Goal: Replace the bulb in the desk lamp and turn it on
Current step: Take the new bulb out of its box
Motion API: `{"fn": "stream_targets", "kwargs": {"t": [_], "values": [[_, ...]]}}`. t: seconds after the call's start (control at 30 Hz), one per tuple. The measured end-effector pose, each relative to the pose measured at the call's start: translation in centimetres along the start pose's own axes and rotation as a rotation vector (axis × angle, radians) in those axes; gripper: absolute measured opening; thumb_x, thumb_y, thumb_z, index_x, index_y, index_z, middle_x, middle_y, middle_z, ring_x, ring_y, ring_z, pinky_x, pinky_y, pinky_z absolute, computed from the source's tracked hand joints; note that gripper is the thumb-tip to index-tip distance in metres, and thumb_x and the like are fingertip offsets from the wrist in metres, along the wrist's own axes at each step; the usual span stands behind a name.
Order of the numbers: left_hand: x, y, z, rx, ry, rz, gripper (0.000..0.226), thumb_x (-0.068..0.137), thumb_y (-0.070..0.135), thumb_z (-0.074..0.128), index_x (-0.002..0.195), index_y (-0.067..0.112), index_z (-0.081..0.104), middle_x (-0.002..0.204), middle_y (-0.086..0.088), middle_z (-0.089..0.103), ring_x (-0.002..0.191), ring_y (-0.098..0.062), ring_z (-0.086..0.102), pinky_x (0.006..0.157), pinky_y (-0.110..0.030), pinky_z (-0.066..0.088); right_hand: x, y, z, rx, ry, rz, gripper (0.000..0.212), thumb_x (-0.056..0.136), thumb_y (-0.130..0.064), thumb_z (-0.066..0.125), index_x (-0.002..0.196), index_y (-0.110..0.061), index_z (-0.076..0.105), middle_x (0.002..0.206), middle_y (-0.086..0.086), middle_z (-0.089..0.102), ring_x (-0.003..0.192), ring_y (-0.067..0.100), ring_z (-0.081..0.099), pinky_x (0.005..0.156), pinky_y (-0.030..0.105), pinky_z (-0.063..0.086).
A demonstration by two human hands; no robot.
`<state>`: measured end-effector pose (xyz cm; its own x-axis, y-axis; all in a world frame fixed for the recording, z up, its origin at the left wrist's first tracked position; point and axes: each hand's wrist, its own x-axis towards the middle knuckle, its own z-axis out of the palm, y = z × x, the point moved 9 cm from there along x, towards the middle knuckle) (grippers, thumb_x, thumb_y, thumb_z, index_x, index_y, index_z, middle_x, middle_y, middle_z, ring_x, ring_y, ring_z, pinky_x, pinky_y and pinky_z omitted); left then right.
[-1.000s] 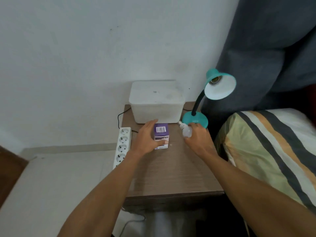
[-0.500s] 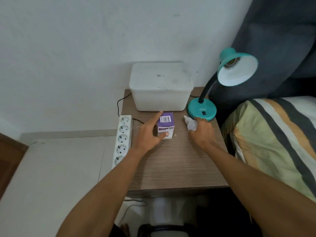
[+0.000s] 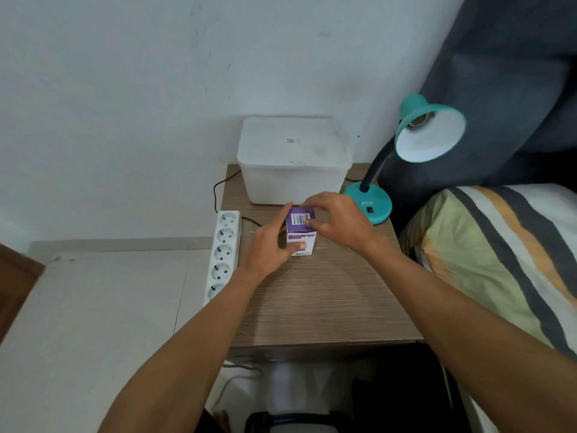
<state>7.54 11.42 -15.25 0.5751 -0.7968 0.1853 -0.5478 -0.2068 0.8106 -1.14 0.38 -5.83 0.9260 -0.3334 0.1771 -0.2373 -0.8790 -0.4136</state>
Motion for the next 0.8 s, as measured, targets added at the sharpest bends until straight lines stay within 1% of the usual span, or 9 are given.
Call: {"fn": "stream_targets", "kwargs": {"t": [0.03,0.1,0.17,0.23,0.33,0.43,0.57,0.67,0.8], "values": [[0.0,0.0,0.0,0.005,-0.006,0.001,0.102,0.077,0.024,0.090,0.159,0.026,0.030,0.127,-0.004,0.069,0.107,-0.014,0.069,0.094,-0.037,0.058,0.2,-0.4,0.5,-0.052,-0.058,-0.021,0.037,0.086,-0.029,0.074,0.122,-0.020,0.069,0.122,0.001,0.069,0.111,0.013,0.062,0.088,0.030,0.054],[0.0,0.1,0.0,0.044,-0.011,0.006,0.103,0.078,0.028,0.089,0.160,0.026,0.027,0.125,-0.004,0.071,0.105,-0.012,0.069,0.093,-0.031,0.058,0.3,-0.5,1.0,-0.114,-0.117,-0.034,0.033,0.087,-0.030,0.073,0.119,-0.020,0.071,0.124,0.001,0.069,0.113,0.014,0.061,0.086,0.027,0.052],[0.1,0.3,-0.1,0.060,-0.006,0.008,0.103,0.078,0.030,0.089,0.161,0.025,0.027,0.123,-0.003,0.071,0.103,-0.011,0.069,0.091,-0.027,0.057,0.4,-0.5,1.1,-0.137,-0.138,-0.046,0.033,0.088,-0.031,0.072,0.119,-0.020,0.071,0.126,0.001,0.068,0.115,0.015,0.061,0.087,0.028,0.052],[0.1,0.4,-0.1,0.059,-0.003,0.017,0.104,0.078,0.031,0.089,0.161,0.024,0.027,0.124,-0.004,0.071,0.103,-0.012,0.070,0.091,-0.027,0.057,0.5,-0.6,1.2,-0.147,-0.156,-0.063,0.036,0.088,-0.030,0.072,0.123,-0.019,0.070,0.128,0.001,0.067,0.117,0.016,0.060,0.090,0.031,0.053],[0.0,0.4,-0.2,0.054,0.005,0.025,0.105,0.076,0.029,0.090,0.160,0.021,0.027,0.125,-0.005,0.071,0.105,-0.013,0.070,0.091,-0.026,0.057,0.5,-1.0,1.3,-0.147,-0.193,-0.092,0.040,0.089,-0.027,0.072,0.128,-0.018,0.067,0.130,0.002,0.066,0.117,0.019,0.060,0.092,0.033,0.052],[0.1,0.5,-0.2,0.049,0.008,0.019,0.105,0.076,0.026,0.091,0.160,0.020,0.028,0.127,-0.007,0.070,0.105,-0.014,0.070,0.090,-0.020,0.055,0.8,-0.8,1.4,-0.151,-0.224,-0.104,0.041,0.089,-0.028,0.072,0.129,-0.016,0.067,0.132,0.004,0.065,0.119,0.021,0.060,0.093,0.035,0.052],[0.2,0.4,-0.1,0.028,-0.013,0.001,0.104,0.077,0.024,0.090,0.160,0.021,0.028,0.126,-0.007,0.071,0.104,-0.013,0.070,0.092,-0.028,0.058,1.1,-0.5,1.4,-0.147,-0.236,-0.115,0.041,0.090,-0.030,0.071,0.128,-0.015,0.067,0.130,0.005,0.066,0.117,0.020,0.060,0.089,0.032,0.053],[0.3,0.2,0.0,0.043,-0.013,-0.006,0.104,0.078,0.025,0.089,0.161,0.023,0.026,0.126,-0.007,0.071,0.104,-0.013,0.070,0.092,-0.030,0.059,0.9,-0.7,1.5,-0.163,-0.235,-0.138,0.041,0.092,-0.032,0.069,0.130,-0.016,0.066,0.131,0.004,0.066,0.118,0.020,0.059,0.091,0.033,0.053],[0.3,0.0,0.2,0.043,-0.018,-0.004,0.105,0.078,0.026,0.089,0.161,0.024,0.026,0.125,-0.007,0.070,0.105,-0.015,0.071,0.091,-0.034,0.060,0.4,-0.9,1.6,-0.177,-0.200,-0.190,0.041,0.094,-0.034,0.065,0.130,-0.015,0.065,0.127,0.004,0.068,0.114,0.019,0.061,0.087,0.032,0.053]]}}
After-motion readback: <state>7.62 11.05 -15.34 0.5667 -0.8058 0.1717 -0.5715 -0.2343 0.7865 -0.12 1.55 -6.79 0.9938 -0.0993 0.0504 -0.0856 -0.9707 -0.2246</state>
